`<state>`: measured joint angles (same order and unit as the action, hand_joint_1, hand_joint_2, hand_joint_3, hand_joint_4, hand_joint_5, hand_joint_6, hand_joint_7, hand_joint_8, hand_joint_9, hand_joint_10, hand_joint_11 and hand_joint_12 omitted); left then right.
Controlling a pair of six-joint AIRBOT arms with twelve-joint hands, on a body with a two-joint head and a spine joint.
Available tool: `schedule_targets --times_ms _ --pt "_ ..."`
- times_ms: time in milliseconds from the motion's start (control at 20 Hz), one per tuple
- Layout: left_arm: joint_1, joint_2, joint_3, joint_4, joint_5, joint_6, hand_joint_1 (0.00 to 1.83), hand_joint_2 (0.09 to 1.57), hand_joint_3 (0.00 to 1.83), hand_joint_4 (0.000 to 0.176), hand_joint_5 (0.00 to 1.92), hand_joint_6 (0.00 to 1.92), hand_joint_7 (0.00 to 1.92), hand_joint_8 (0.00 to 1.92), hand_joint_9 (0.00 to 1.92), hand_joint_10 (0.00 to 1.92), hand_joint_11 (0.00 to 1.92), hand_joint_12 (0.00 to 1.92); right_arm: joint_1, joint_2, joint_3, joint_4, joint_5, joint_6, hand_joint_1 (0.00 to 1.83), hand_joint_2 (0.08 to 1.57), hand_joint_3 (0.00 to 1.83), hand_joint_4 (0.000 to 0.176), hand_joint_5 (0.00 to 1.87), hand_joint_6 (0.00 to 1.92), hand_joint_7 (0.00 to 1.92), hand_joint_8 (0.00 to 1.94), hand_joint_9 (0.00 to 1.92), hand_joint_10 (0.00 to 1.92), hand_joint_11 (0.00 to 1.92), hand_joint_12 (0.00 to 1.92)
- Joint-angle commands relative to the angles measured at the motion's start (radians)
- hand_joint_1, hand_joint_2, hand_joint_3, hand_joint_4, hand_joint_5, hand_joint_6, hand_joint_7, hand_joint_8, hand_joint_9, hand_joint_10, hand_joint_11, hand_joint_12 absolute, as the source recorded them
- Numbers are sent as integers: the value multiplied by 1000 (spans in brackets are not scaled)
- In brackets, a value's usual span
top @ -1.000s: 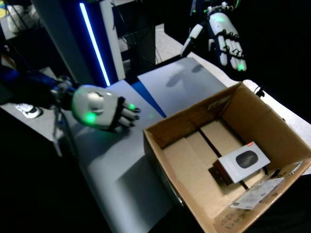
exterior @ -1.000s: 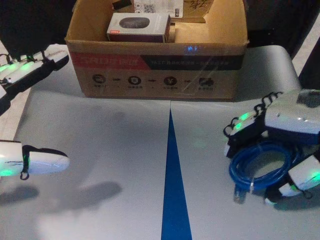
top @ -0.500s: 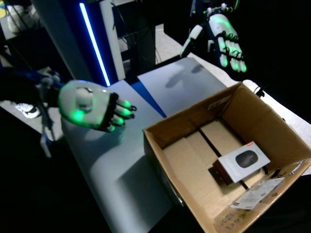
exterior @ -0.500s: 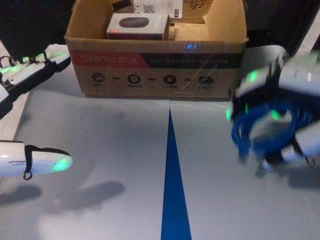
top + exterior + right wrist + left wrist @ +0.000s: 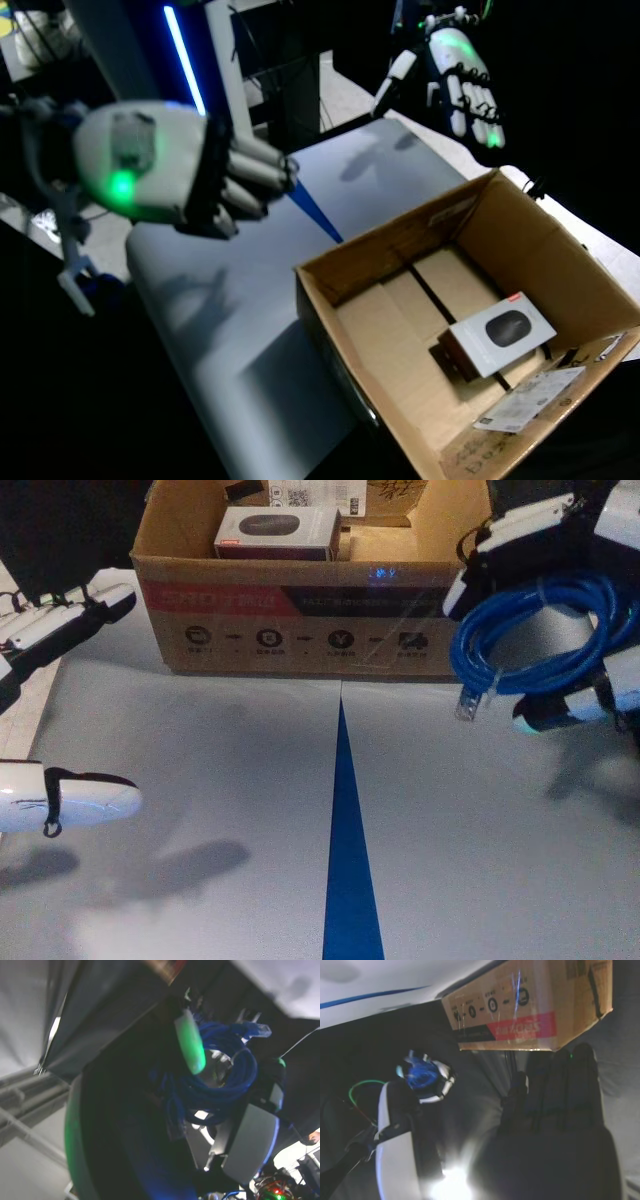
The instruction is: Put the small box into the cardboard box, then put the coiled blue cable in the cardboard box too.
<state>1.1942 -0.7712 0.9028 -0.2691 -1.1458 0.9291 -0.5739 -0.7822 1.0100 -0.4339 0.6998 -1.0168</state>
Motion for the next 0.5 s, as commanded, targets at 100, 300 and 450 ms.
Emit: schedule_targets --times_ms 100,300,450 --pt "-6 -8 8 -3 -122 -8 622 833 3 176 0 0 0 0 0 0 0 0 69 -1 9 55 126 6 1131 1185 1 0 835 1202 631 1819 1101 1921 1322 1921" --pt "-7 -17 16 -1 -123 -15 612 817 0 176 0 0 0 0 0 0 0 0 128 -16 40 73 126 6 1125 1189 0 0 828 1209 734 1593 854 1841 910 1921" --pt "-7 -16 17 3 -126 -15 625 826 2 176 0 0 0 0 0 0 0 0 169 -51 87 98 126 4 1226 1197 0 0 741 1169 916 1328 862 1485 810 1835"
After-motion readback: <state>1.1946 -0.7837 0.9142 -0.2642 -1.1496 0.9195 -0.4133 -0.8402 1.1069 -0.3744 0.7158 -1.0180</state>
